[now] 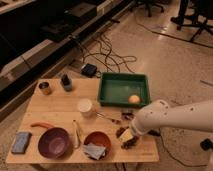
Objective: Place grapes in purple bowl
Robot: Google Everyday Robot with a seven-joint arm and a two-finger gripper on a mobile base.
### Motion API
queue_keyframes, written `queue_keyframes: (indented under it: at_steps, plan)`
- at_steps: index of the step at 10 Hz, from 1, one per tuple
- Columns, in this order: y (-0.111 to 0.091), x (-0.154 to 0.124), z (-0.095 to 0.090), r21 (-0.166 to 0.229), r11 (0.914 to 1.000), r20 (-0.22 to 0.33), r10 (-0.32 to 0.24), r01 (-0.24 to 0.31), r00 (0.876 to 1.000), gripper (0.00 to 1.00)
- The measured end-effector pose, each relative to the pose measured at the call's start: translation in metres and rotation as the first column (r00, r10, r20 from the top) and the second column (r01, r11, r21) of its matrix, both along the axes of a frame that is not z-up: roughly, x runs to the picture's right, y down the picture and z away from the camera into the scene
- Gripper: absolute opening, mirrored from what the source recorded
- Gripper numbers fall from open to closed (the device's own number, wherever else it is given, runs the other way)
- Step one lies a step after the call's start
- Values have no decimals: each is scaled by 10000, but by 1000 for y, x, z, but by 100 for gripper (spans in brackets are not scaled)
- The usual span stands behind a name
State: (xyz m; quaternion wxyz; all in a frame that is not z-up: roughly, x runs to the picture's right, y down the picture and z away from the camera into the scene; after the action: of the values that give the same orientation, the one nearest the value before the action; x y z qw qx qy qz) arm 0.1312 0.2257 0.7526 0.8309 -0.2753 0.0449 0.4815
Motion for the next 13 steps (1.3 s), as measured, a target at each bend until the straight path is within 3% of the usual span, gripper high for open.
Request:
queue_keyframes:
  at_steps: [3, 4, 11, 13]
  plan:
    - [5, -5, 14, 148, 9996, 437, 218, -225, 9988, 79]
    - [5, -8, 17, 172, 9996, 534, 235, -244, 9983, 73]
    - [6, -24, 30, -80, 10000, 661, 5, 0, 9978, 5]
    - [0, -28, 28, 197, 9994, 668, 256, -269, 9974, 0]
